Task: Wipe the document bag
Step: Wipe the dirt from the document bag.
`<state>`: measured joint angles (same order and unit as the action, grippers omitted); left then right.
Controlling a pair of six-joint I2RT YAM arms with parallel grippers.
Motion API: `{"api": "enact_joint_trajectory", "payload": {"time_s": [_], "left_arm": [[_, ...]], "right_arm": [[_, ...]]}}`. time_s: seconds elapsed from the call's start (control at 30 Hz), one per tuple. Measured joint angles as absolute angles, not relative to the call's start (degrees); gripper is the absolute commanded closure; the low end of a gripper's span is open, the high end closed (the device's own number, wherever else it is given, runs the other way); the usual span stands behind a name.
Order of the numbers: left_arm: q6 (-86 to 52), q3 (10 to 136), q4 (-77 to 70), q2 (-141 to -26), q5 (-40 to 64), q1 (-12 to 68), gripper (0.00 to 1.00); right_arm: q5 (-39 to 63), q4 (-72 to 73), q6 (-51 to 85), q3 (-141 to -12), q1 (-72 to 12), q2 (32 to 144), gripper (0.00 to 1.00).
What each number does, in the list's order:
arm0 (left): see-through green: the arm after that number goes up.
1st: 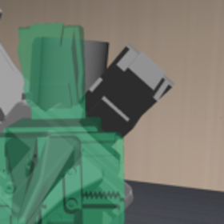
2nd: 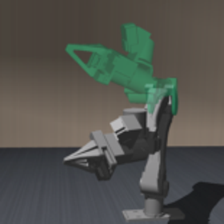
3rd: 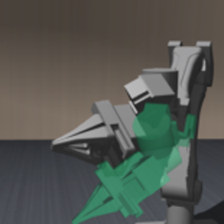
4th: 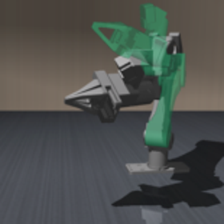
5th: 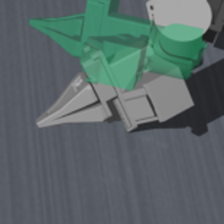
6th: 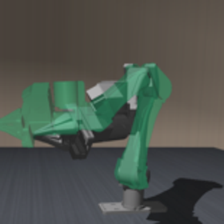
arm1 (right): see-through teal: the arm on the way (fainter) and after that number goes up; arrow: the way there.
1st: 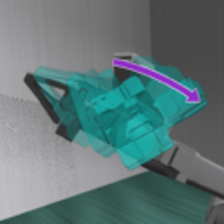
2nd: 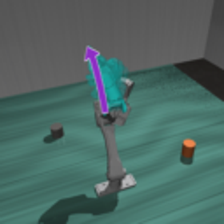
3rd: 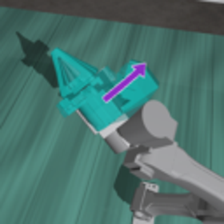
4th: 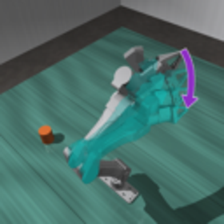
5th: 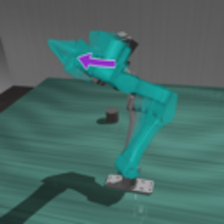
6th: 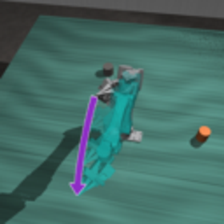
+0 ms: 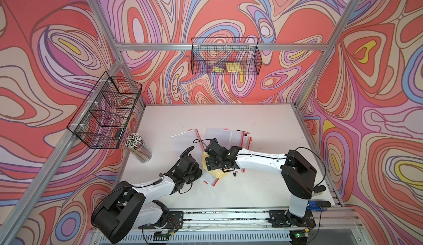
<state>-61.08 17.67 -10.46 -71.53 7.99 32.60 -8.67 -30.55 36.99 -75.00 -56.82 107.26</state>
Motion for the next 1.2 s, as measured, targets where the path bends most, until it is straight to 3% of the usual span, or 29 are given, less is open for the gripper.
{"api": "enact_joint_trajectory", "payload": {"time_s": [0.2,0.37,0.7,0.83,1.2], "left_arm": [[-61.08,17.67,-10.74,-71.72,8.08,32.60,1.00],[-61.08,17.67,-10.94,-71.88,8.19,32.60,1.00],[-61.08,17.67,-10.94,-71.88,8.34,32.60,1.00],[-61.08,17.67,-10.94,-71.88,8.34,32.60,1.00],[-61.08,17.69,-11.03,-71.88,8.62,32.62,1.00]], "right_arm": [[-7.31,-30.85,37.17,-74.39,-56.82,109.91,0.30],[-7.68,-30.39,38.09,-73.01,-56.82,110.48,0.49],[-6.15,-28.34,38.92,-73.03,-56.82,112.22,0.75],[-5.56,-27.90,38.83,-73.03,-56.80,112.36,0.98],[-6.02,-29.23,35.16,-74.50,-53.01,113.38,1.00]]}}
